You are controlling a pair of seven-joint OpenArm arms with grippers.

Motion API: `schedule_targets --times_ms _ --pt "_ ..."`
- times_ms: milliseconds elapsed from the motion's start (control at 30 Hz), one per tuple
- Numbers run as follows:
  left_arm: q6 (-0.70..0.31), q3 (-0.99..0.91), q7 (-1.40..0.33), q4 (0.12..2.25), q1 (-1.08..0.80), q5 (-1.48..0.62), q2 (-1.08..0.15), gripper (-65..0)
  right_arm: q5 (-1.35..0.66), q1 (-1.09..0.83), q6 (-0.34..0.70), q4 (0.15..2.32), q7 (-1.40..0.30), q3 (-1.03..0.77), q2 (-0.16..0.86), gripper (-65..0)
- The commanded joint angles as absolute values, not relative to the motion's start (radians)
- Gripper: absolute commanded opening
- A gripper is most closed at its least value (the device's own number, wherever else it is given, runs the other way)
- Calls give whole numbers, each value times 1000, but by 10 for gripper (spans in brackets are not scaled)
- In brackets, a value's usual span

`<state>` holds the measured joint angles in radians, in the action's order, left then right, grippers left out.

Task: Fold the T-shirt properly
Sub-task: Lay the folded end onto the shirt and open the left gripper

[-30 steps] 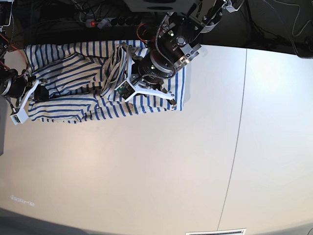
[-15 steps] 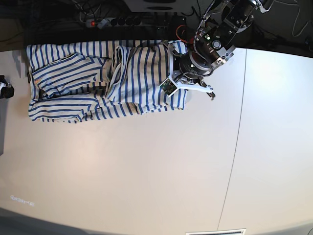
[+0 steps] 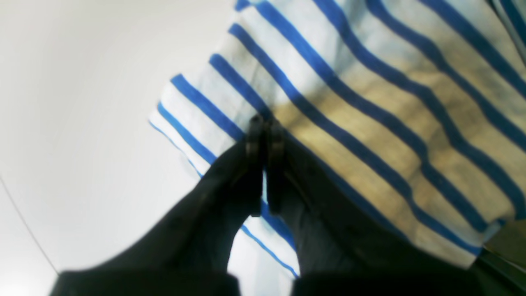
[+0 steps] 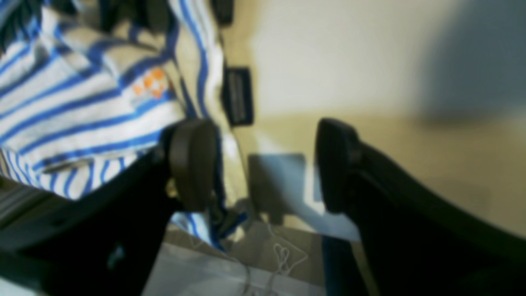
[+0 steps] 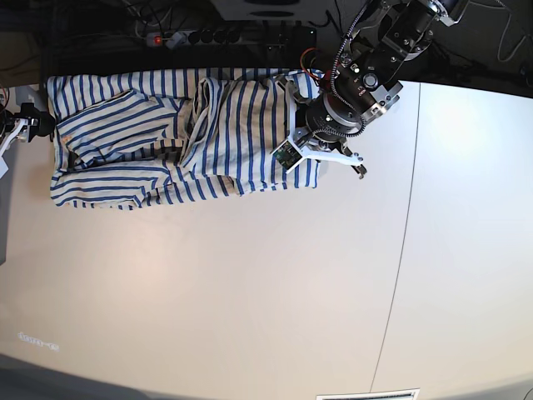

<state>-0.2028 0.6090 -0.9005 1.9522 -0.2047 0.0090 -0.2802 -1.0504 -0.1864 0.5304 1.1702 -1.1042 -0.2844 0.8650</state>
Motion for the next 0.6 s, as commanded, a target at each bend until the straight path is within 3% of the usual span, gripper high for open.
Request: schedule_targets --times_ms 0,200,567 --pt "-221 607 -879 1974 -192 11 -280 -635 -1061 -178 588 1176 -1103 -279 894 -254" --pt "-221 607 -875 1974 -177 11 -280 -635 -1100 -178 588 1176 -1103 -233 883 -254" --pt "-221 607 -865 1974 -174 11 -280 -635 -1077 -178 588 1176 -1119 -221 750 -255"
